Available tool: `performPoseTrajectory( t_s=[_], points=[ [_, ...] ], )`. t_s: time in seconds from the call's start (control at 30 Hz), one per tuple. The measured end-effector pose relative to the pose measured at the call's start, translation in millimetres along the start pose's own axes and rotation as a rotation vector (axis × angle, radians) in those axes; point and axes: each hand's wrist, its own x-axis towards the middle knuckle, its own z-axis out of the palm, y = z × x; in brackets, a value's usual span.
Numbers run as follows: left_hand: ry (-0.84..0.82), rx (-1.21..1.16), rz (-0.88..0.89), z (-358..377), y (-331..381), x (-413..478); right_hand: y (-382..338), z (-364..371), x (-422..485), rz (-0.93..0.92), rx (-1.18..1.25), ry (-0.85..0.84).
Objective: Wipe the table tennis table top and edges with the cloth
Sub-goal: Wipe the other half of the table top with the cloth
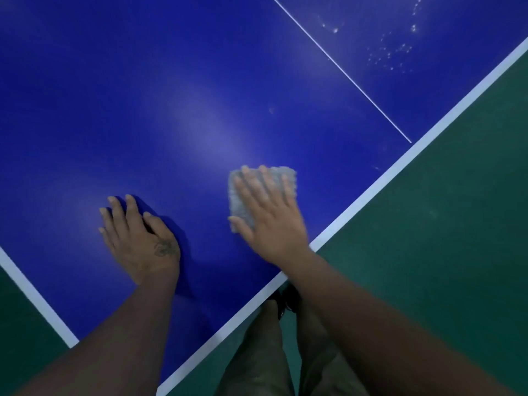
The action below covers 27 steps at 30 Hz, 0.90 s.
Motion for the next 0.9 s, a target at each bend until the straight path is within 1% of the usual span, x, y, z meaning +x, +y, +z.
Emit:
performPoseTrajectory(
  t_s=[0.07, 0.17, 0.23, 0.3, 0.33, 0.37, 0.43, 0.5, 0.6, 0.67, 0.73, 0.8, 0.9],
  points=[
    [0.002, -0.010, 0.005, -1.0, 1.5, -0.2, 52.3, -13.2, -21.8, 0.123, -0.058, -0.039],
    [-0.010, -0.016, -0.004, -2.8, 5.0, 0.9, 127.1, -38.9, -43.7, 0.392, -0.076, -0.088],
    [-0.007, 0.002, 0.000, -3.1, 5.5, -0.4, 146.8, -48.6, -46.9, 0.545, -0.035, -0.100],
    [-0.008, 0.011, -0.014, -3.4, 8.4, 0.7, 138.3, -48.8, -40.4, 0.618, -0.029, -0.074],
    [-0.009, 0.004, -0.039, -3.0, 13.0, 1.1, 127.7, -46.8, -34.4, 0.619, -0.042, -0.065],
    [-0.011, -0.015, -0.072, -2.1, 20.3, 0.3, 114.0, -44.0, -26.5, 0.581, -0.054, -0.066],
    [-0.024, -0.086, -0.111, 1.2, 43.3, -7.3, 81.4, -35.6, -5.1, 0.414, -0.058, -0.075],
    [-0.056, -0.104, -0.041, 8.1, 67.9, -24.8, 48.6, -26.1, 23.8, 0.287, -0.054, -0.056],
    [-0.102, 0.016, 0.100, 20.7, 78.3, -43.7, 10.9, -15.5, 78.3, 0.241, -0.049, -0.037],
    [-0.106, 0.042, 0.108, 25.3, 73.2, -42.9, 1.0, -14.9, 116.0, 0.190, -0.055, -0.061],
    [-0.098, 0.049, 0.106, 26.3, 70.0, -42.1, 11.5, -16.9, 144.5, 0.131, -0.062, -0.088],
    [-0.087, 0.043, 0.121, 27.2, 71.2, -42.4, 41.1, -20.9, 159.6, 0.170, -0.065, -0.072],
    [-0.091, 0.039, 0.113, 28.1, 70.7, -42.9, 107.5, -35.3, 143.0, 0.396, -0.062, -0.035]
  ],
)
